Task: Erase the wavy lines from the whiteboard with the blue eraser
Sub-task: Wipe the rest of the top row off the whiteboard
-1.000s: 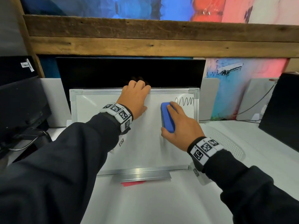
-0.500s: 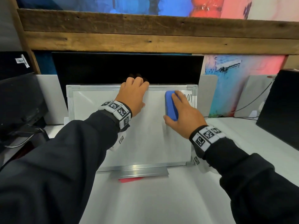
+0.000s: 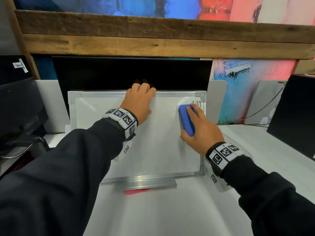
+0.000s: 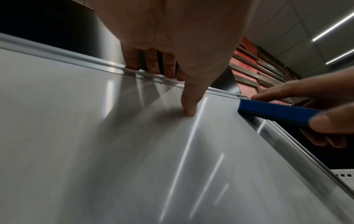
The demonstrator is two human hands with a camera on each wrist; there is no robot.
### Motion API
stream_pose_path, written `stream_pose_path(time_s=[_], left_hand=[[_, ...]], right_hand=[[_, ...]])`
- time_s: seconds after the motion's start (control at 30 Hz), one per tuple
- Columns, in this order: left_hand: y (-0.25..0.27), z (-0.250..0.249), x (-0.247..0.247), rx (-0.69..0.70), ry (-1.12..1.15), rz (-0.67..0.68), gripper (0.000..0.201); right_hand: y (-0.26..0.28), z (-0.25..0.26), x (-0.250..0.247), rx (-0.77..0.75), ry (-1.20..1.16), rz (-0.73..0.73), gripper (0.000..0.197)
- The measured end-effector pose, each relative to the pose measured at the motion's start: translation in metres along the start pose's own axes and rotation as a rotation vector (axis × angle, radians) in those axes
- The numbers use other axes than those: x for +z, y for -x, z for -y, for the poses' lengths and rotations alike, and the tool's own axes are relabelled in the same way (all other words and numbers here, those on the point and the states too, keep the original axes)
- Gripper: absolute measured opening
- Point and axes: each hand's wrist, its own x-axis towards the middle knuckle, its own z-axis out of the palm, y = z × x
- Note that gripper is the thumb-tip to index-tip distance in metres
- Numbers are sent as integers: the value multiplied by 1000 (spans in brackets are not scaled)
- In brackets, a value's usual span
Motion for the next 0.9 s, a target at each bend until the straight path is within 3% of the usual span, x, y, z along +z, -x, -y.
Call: stream_pose_path(time_s=[0.2, 0.37, 0.57, 0.73, 0.9], left_hand=[[1, -2, 1, 7, 8, 5, 67], [2, 0, 2, 8, 6, 5, 67], [1, -2, 2, 2, 14, 6, 68], [1, -3, 3, 1, 6, 14, 68], [1, -2, 2, -2, 22, 10, 67]], right_hand=[[-15, -4, -4, 63, -6, -66, 76], [6, -6, 9, 41, 24, -25, 76], [-19, -10, -2, 113, -31, -99, 74], [8, -13, 11, 77, 38, -34, 71], [-18, -15, 0, 101, -7, -120, 68]])
